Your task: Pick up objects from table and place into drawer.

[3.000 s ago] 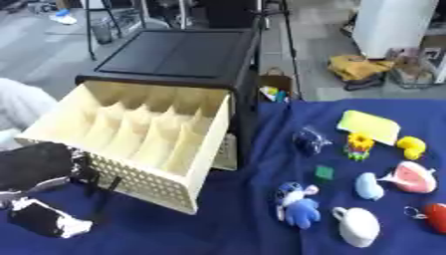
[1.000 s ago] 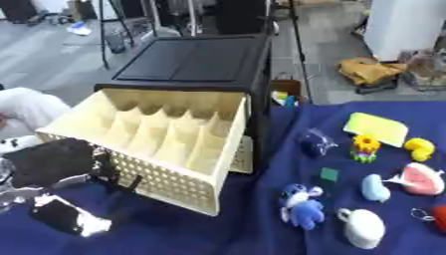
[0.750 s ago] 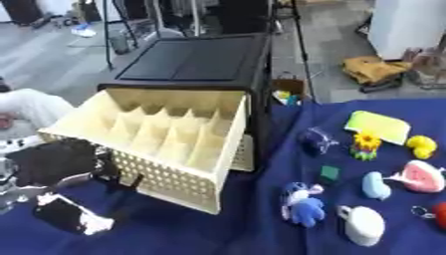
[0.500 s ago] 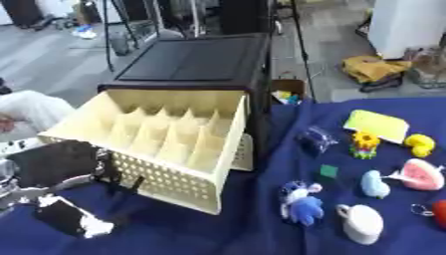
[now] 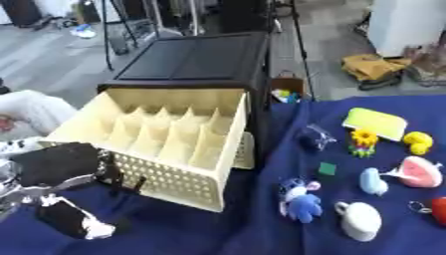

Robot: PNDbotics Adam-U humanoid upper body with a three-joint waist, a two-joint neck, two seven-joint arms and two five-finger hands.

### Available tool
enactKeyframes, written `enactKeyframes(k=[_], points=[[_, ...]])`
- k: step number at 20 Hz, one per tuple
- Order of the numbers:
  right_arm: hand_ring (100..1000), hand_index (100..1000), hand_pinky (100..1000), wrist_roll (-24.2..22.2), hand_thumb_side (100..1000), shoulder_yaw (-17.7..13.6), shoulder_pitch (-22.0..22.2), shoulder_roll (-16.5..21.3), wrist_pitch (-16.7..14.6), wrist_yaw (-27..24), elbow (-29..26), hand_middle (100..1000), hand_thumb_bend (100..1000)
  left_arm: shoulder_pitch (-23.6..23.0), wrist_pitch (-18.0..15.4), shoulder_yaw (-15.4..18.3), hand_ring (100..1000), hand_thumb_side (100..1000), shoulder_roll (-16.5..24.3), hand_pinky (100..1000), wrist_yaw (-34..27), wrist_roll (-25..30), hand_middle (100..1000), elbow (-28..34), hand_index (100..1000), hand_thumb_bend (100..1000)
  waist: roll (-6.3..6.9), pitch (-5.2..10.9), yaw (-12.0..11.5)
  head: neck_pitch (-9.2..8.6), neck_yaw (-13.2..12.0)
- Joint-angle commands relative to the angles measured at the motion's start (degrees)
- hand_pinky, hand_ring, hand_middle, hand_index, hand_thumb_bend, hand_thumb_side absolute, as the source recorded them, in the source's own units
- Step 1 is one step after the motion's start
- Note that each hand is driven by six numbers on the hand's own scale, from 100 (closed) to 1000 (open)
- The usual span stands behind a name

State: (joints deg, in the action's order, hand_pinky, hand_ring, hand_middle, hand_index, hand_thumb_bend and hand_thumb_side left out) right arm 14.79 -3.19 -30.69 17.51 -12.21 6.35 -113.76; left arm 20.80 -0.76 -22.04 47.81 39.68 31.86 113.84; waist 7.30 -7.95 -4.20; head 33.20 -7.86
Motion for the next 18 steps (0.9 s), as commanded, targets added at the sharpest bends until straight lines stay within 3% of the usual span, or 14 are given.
enactKeyframes(k=[1,7,13,18], points=[[820,720,742,0.2,967,-0.3,-0.7,1.3,-0.1,-0.1,-0.8,675,207,-0.2,-1.0,-0.6,128,700,0.5,100,-1.1,-0.3,158,0.8,470,471,-0.35,0.65,0.2,0.36,0.1],[820,719,742,0.4,971,-0.4,-0.9,1.3,-0.1,-0.1,-0.8,675,206,-2.0,-1.6,-1.2,138,726,1.0,100,-1.3,-1.6,165,0.8,477,471,-0.73,0.42,0.4,0.01,0.3],[820,719,742,0.6,976,-0.4,-1.1,1.3,-0.1,-0.2,-0.8,675,203,-2.2,-2.5,-1.8,158,830,1.1,100,-2.5,-1.4,208,0.8,627,481,-0.91,0.29,0.6,-0.03,0.3],[819,719,742,0.8,979,-0.5,-1.1,1.3,-0.2,-0.2,-0.8,675,203,-2.3,-3.9,-1.9,179,876,1.1,100,-2.6,-1.6,287,0.8,694,494,-1.08,0.28,0.8,0.53,0.9]])
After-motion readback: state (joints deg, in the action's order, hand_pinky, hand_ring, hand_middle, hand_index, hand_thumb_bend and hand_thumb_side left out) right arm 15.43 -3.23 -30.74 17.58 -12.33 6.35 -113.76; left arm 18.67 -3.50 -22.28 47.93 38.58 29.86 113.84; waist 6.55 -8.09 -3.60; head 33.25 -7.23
